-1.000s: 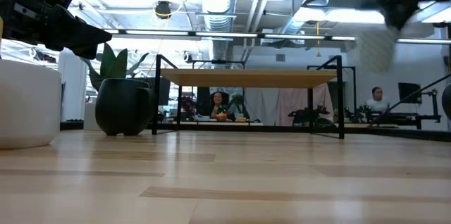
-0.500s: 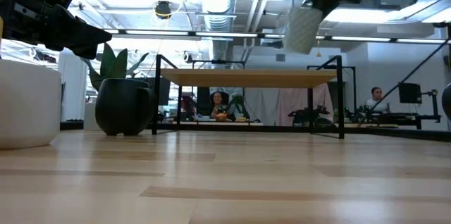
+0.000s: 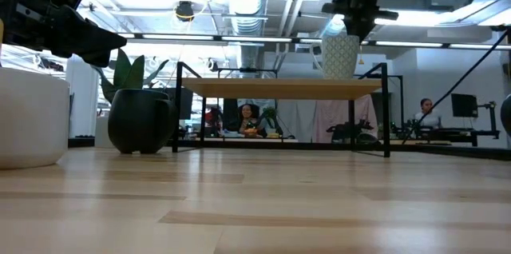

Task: Place coffee mugs
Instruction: Put the white-blue interior mug on the shelf

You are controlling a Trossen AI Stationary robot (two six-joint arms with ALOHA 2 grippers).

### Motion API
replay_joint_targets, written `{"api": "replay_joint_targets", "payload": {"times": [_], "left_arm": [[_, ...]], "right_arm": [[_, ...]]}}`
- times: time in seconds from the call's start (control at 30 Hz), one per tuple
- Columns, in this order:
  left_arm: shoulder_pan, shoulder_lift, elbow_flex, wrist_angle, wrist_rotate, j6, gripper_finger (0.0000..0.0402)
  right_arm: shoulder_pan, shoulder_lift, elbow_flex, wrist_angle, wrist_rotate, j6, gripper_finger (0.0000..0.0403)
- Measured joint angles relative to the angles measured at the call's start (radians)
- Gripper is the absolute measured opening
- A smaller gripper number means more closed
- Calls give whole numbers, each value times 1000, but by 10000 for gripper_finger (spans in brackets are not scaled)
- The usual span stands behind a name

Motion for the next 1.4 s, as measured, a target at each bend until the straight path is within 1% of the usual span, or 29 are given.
{"api": "replay_joint_targets", "payload": {"times": [0.1,0.23,0.43,0.57,0.73,0.97,1.4], "left_arm": [[0,0,0,0,0,0,0],[0,0,0,0,0,0,0],[0,0,0,0,0,0,0],[-1,0,0,0,0,0,0],[-1,0,0,0,0,0,0],[-1,0,0,0,0,0,0],[0,0,0,0,0,0,0]], "right_arm": [[-25,1,0,-1,-2,15,42],[-53,0,0,3,-59,18,42],[-60,0,0,19,-63,23,43],[-73,0,0,17,-81,43,52],[-77,0,-1,17,-81,44,58],[-77,0,-51,28,-86,70,61],[-77,0,-51,57,-83,69,63]]}}
